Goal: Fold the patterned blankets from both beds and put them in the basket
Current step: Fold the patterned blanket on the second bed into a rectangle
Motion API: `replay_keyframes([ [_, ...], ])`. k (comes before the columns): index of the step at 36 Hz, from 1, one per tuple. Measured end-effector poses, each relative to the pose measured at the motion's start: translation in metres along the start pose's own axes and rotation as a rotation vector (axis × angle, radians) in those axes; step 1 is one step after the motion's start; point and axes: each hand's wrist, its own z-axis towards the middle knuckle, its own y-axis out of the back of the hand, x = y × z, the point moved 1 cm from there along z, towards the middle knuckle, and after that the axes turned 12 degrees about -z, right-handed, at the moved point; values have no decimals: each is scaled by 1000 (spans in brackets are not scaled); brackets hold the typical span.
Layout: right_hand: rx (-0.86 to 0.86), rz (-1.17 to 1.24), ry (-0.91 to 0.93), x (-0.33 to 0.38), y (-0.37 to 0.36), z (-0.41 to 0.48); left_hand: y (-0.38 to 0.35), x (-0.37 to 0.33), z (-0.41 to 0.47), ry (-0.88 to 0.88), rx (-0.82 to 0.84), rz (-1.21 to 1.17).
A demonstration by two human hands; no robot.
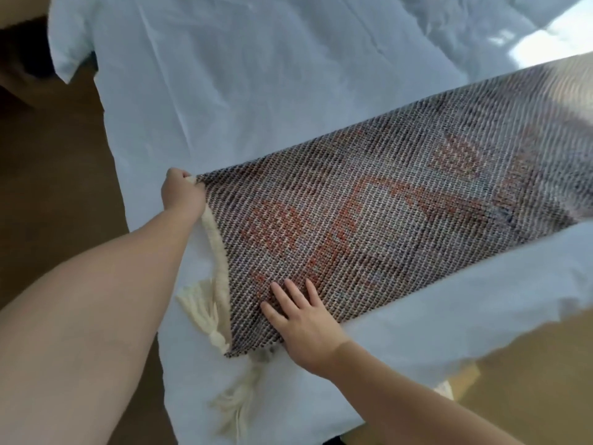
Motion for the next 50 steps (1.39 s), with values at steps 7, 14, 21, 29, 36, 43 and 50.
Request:
replay_keyframes([
  [7,23,-82,104,-40,-20,-25,-28,-8,-50,-214,61,430],
  [14,-22,-63,-290,-159,-17,-57,-87,-11,-95,-311,310,670],
  [21,67,-79,-792,-300,-55,-127,-90,4,-101,-272,254,683],
  [29,-38,-45,-530,-231,-37,-107,-69,7,-118,6,139,554],
  [36,-197,-28,-92,-89,-31,-59,-29,2,-95,208,-1,162],
  [43,-248,-52,33,-18,-35,-15,-18,-4,-54,168,66,22],
  [50,-304,-18,-13,7,-27,12,-21,-12,-27,70,99,-84],
])
